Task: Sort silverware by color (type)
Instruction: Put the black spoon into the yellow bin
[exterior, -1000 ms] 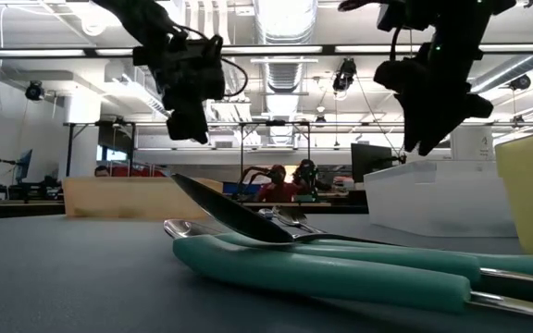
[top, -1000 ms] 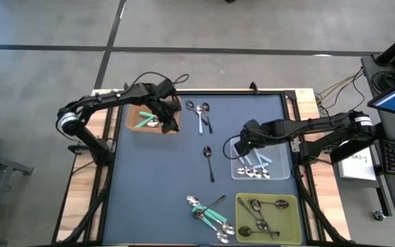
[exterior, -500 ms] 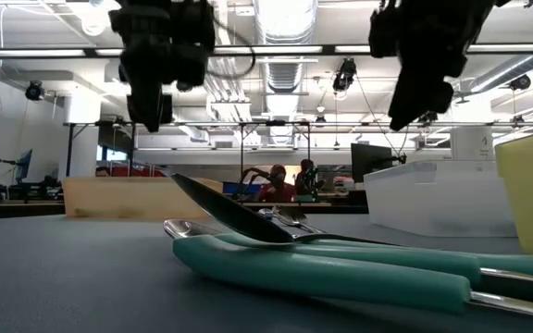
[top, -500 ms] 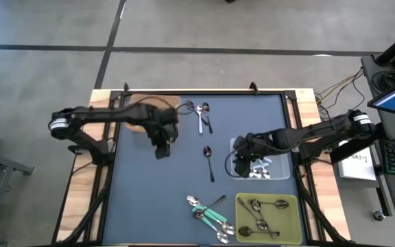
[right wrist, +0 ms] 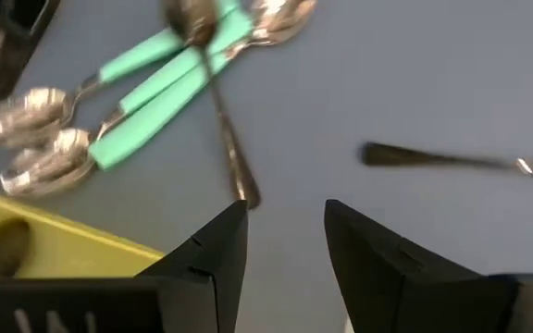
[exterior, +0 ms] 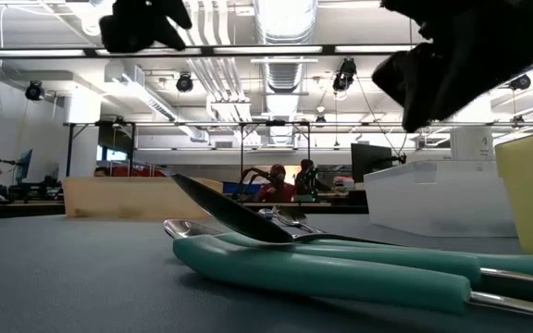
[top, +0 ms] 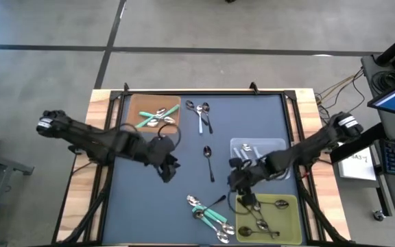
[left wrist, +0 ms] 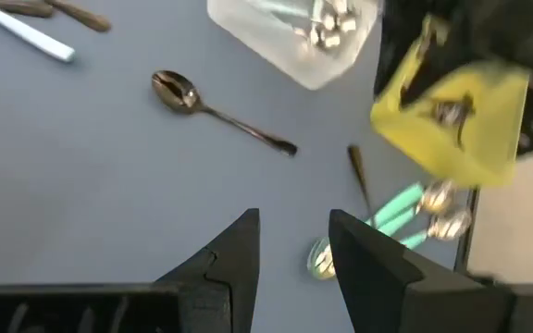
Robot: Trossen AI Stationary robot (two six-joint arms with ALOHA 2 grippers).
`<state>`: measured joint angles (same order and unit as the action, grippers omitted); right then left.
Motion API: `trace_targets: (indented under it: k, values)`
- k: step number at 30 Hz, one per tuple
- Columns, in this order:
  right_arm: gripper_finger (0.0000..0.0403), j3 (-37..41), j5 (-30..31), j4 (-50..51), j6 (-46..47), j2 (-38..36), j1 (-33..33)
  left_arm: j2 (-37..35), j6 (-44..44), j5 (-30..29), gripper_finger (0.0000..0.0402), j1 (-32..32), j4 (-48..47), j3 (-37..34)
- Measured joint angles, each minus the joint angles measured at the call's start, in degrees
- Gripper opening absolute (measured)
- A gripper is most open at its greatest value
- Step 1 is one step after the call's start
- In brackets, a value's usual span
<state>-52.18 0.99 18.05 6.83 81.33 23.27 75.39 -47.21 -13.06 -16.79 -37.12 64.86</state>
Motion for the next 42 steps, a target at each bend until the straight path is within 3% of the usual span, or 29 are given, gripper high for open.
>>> trace_targets:
  k: [9,25,33,37,42]
  values:
    - [0.0137,-3.09,0.03,-4.04,-3.17,8.8,0.94,-0.05,-9.98,-9.83,0.0113,-9.19,0.52,0.0]
    - [0.0137,-17.62,-4.35,0.05,-6.14,25.34,0.95,-0.56,-9.58,-8.44,0.0113,-10.71,-1.78,0.0]
    - [0.0134,-20.46,-6.19,2.28,-0.77,29.57,0.85,-1.66,-8.85,-8.41,0.0113,-10.94,-3.97,0.0]
    - [0.011,-22.05,-5.48,3.87,2.39,30.51,0.93,-2.3,-8.85,-8.43,0.0113,-10.94,-4.21,0.0]
    - [0.0045,-24.63,-5.53,8.17,2.33,30.85,0.7,-3.12,-8.76,-8.44,0.0113,-10.94,-4.24,0.0]
